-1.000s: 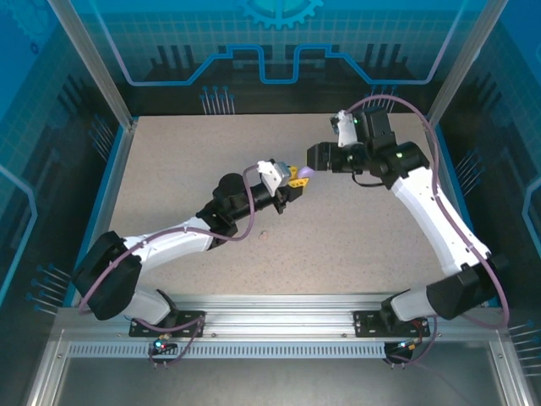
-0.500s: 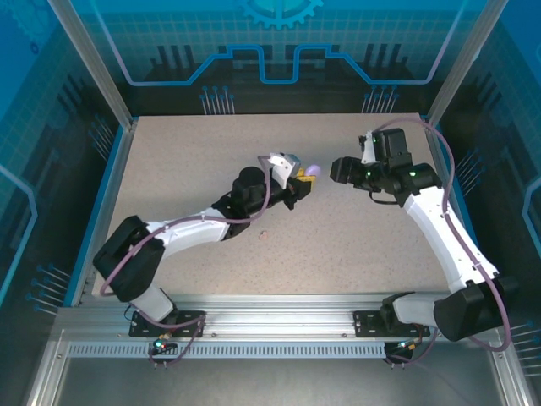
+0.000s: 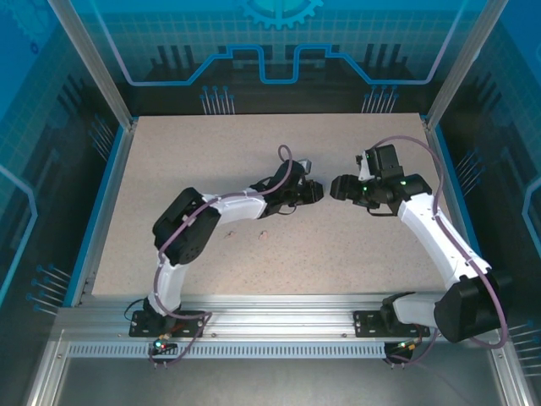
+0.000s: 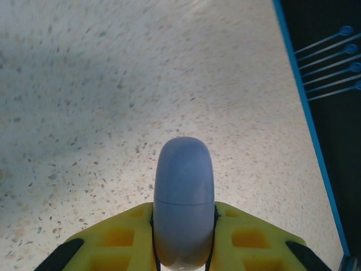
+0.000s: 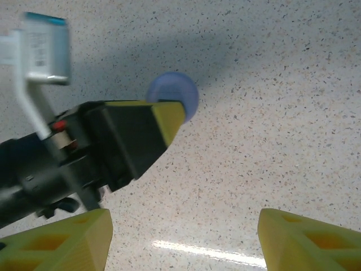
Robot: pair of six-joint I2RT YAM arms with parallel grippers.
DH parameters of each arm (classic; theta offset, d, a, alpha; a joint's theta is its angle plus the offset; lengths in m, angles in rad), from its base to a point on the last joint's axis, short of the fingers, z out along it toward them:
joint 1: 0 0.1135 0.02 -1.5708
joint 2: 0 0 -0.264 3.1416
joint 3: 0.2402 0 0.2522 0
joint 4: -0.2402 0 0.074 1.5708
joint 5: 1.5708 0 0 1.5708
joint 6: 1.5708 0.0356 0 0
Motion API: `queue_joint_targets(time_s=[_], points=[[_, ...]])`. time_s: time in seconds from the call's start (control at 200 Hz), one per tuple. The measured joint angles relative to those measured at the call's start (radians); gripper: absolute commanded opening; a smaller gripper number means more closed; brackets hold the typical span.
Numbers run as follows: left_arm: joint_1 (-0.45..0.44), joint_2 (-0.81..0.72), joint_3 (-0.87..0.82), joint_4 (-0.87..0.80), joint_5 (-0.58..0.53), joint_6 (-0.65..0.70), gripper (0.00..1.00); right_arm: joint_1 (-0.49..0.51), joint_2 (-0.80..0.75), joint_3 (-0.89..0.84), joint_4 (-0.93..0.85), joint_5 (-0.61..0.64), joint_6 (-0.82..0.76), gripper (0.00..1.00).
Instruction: Insert the wireless bluetooth earbuds into the charging case
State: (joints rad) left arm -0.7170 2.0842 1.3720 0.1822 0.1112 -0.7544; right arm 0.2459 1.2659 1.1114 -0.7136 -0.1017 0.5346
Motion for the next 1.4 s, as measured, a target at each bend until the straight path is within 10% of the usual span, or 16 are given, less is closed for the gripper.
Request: queue_joint_targets(time_s=[0.395,0.6,0.9,1.401], points=[[0.002,0.199,0.266,-0.273,0.063,-0.150,0.17,0.000,-0.008,-0.001,0.005,0.000,-0.008,0.73],[0.002,0.208,0.315,-0.375,0.063,-0.161,0.52,-0.008,-0.017,-0.001,0.005,-0.003,-0.018,0.79],[0.002,0.206,0.346,-0.465,0.035,-0.100,0.75,-0.013,-0.023,-0.001,0.005,0.008,-0.052,1.00],[0.023,-0.150,0.175,-0.595,-0.241,0.122,0.82,-0.050,-0.066,0.013,-0.035,0.117,-0.033,1.00]])
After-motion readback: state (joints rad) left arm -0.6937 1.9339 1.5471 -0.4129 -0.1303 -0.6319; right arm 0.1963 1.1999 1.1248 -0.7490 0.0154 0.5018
